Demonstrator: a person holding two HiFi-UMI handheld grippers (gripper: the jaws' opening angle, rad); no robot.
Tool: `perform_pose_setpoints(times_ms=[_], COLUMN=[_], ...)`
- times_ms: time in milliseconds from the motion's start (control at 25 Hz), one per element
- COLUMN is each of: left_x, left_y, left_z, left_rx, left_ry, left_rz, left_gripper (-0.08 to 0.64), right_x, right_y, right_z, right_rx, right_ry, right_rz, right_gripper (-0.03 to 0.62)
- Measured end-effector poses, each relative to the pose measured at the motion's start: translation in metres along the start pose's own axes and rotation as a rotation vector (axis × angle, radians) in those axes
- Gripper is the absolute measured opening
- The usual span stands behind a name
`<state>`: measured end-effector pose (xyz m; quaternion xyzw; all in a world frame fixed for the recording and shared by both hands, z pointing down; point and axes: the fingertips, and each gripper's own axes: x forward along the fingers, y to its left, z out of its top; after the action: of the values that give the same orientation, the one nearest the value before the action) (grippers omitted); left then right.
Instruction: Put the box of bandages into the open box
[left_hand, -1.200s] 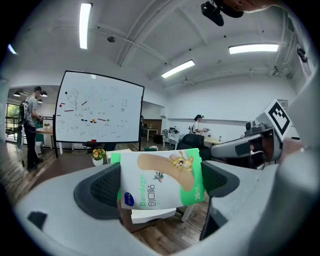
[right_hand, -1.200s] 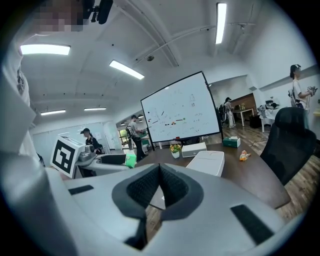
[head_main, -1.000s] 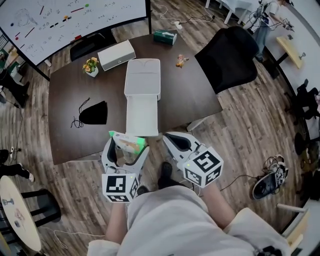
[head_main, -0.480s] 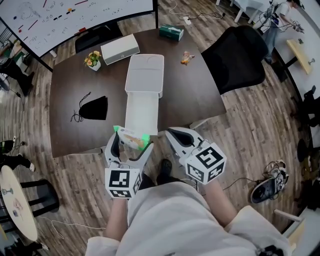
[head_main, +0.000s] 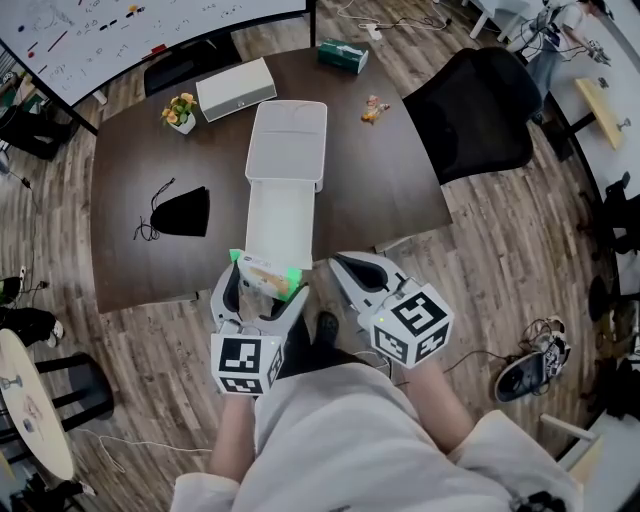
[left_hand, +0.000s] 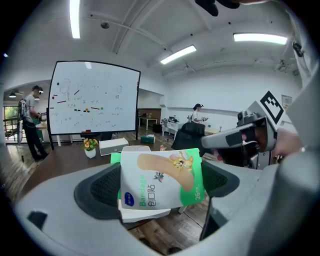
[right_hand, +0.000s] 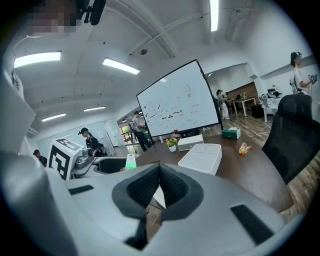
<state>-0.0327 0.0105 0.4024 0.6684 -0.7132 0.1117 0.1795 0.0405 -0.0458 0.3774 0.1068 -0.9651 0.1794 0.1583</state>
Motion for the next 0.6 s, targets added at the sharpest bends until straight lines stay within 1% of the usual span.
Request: perform_pose_setpoints(times_ms=[80, 280, 600], left_x=[0.005, 0.022, 0.052], left_y=[0.003, 0.015, 0.032], left_z=[-0.001, -0.009, -0.016], left_rx=[-0.003, 0.022, 0.120], left_ry=[0.006, 0.041, 0.112], left_rz=[-0.010, -0.049, -0.140], left_gripper=[0.495, 0.495, 0.495], right_x=[0.003, 0.012, 0.031], right_y=[-0.003, -0.012, -0.029], right_z=[-0.001, 0.002, 0.019], right_rx=[0.005, 0.021, 0.049], right_ry=[0.007, 0.007, -0.007], right_rz=[-0.010, -0.054, -0.127], right_gripper=[0.005, 0.005, 0.005])
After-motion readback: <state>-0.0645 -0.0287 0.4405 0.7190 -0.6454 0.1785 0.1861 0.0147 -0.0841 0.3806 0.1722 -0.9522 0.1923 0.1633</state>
